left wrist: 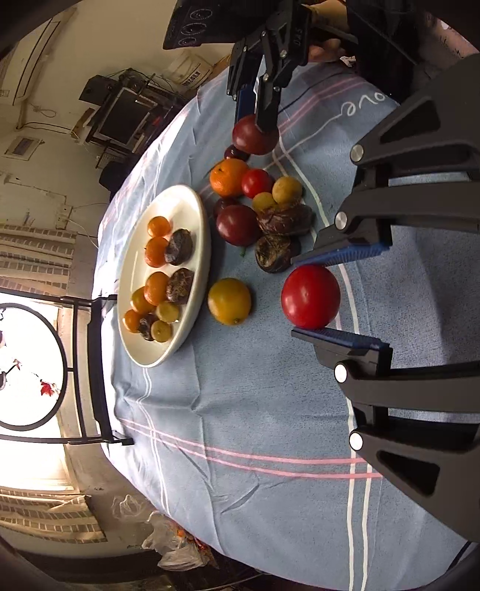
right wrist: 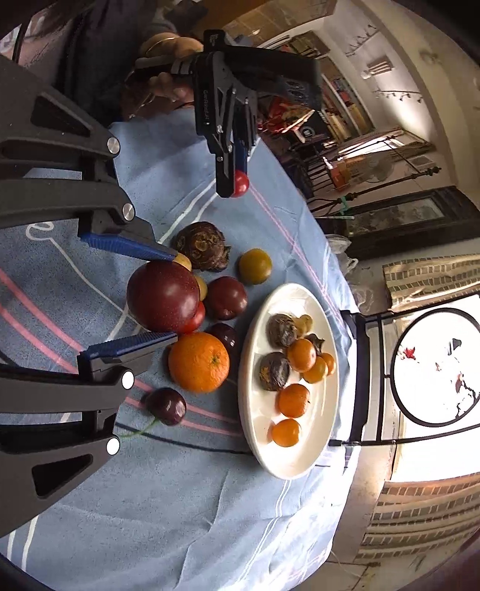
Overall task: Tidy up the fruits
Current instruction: 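Lower the tomato and plum onto the plate and open both tools, then grasp a yellow fruit with the left tool while the right tool grasps a dark cherry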
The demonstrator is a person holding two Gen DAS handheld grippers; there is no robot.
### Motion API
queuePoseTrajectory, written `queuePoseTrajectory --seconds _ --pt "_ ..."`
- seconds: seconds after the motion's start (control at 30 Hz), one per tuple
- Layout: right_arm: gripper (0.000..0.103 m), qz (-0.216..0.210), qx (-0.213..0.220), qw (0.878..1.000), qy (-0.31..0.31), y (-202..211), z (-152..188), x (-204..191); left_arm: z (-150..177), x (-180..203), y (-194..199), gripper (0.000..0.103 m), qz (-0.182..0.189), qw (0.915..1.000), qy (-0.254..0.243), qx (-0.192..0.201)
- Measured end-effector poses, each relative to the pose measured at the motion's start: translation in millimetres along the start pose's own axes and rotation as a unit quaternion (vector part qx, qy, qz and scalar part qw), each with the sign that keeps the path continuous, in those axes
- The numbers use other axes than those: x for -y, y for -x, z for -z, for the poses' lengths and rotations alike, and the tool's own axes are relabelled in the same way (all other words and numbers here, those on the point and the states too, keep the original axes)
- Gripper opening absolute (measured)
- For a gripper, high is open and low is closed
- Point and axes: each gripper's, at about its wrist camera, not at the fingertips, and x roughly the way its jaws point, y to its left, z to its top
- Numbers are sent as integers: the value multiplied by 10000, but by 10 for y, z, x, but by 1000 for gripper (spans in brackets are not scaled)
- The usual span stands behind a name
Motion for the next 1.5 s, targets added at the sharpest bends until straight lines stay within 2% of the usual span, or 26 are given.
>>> queuePoseTrajectory --seconds 0.13,0.3,0.5,0.67,0.73,0.77,0.8,0.93,1.03,1.13,1.27,1.33,1.37,1.4,1.5 --pt "39 158 299 9988 -348 184 -259 263 -230 17 95 31 24 9997 -47 237" --pt "40 327 486 9959 -687 109 -764 597 -719 2 -134 31 165 9995 -24 285" --pt "40 441 324 9937 -977 -473 -1279 942 -1245 -54 -749 31 105 9999 91 37" --pt "40 508 15 9917 -1183 -1084 -1523 1103 -1473 -89 -1229 32 54 9995 178 -270" --pt "42 615 51 9913 -1159 -1206 -1567 1114 -1521 -132 -1293 39 33 9993 285 -247" --pt "46 626 105 9908 -1193 -1218 -1576 1118 -1540 -158 -1284 52 18 9992 345 -203" --pt "58 593 190 9902 -1247 -1195 -1569 1114 -1551 -181 -1248 61 21 9991 409 -122" --pt "60 418 385 9916 -1162 -941 -1458 1002 -1490 -157 -968 66 92 9993 326 122" --pt "60 274 489 9917 -1157 -636 -1240 906 -1279 -75 -708 71 148 9997 57 159" --pt "63 245 623 9911 -1150 -379 -914 818 -963 0 -561 72 1 9995 -310 20" --pt "63 101 720 9887 -1311 -266 -532 808 -631 5 -568 72 -162 9983 -497 -240" --pt "63 98 578 9891 -1354 -302 -458 802 -566 -9 -652 62 -219 9979 -475 -376" --pt "63 74 581 9893 -1338 -298 -449 791 -554 -28 -703 54 -156 9980 -414 -459" --pt "63 22 596 9898 -1291 -288 -448 769 -548 -45 -754 51 -110 9980 -355 -507" --pt "63 71 554 9914 -1186 -303 -436 741 -539 -52 -889 50 -77 9980 -253 -577"
